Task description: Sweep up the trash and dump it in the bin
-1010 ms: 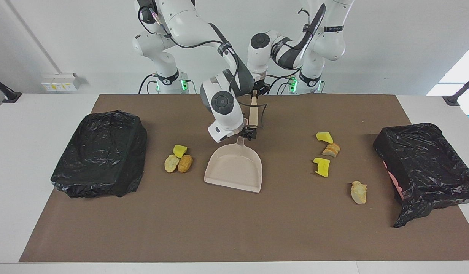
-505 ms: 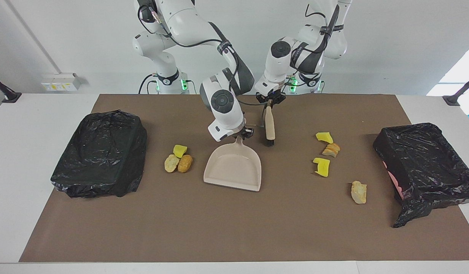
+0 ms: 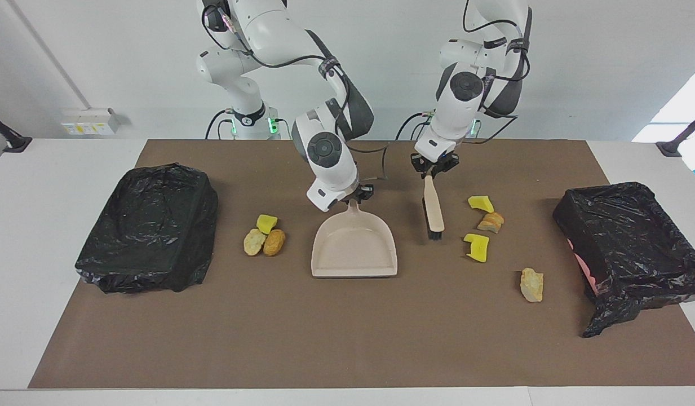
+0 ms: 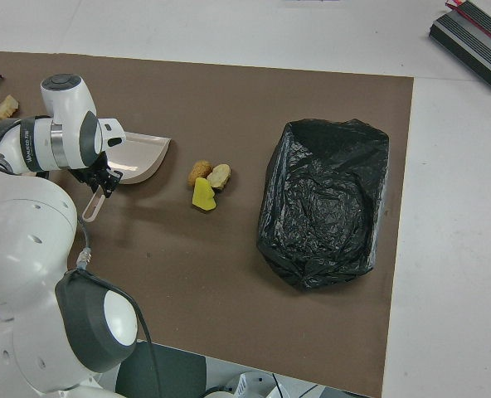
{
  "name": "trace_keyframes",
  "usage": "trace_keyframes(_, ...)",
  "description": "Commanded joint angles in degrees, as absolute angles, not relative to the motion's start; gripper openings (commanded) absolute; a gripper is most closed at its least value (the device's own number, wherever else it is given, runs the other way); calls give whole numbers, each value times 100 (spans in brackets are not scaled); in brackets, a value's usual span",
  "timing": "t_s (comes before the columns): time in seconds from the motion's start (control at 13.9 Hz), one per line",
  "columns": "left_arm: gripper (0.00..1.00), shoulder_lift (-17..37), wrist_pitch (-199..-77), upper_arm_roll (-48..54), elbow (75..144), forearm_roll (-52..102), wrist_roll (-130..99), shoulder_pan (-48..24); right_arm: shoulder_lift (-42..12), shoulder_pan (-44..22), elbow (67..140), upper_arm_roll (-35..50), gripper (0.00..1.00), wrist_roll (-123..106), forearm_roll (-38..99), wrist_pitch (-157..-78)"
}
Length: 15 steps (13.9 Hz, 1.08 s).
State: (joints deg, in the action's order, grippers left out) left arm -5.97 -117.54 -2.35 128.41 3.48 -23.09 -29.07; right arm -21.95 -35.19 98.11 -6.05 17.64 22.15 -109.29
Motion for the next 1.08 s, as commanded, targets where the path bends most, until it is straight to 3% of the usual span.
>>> trace_keyframes(0.0, 0, 359, -11294, -176, 11481, 142, -2215, -2445, -1776, -3166, 9905, -598, 0, 776, 2093, -10662)
trace_keyframes(0.36, 0, 799, -11416, -176, 10925, -184, -900, -1321, -1486, -3155, 9931, -580, 0, -1244, 1023, -9854)
trace_keyframes(0.65, 0, 1080, -11636, -176, 10837, -132, 208, -635, -1538, -3138, 9958, -571, 0, -3257, 55, -9879)
trace_keyframes(1.01, 0, 1449, -12109, -176, 10767, -167, 1598, 271, -1941, -3471, 9949, -536, 0, -3375, -132, -10143)
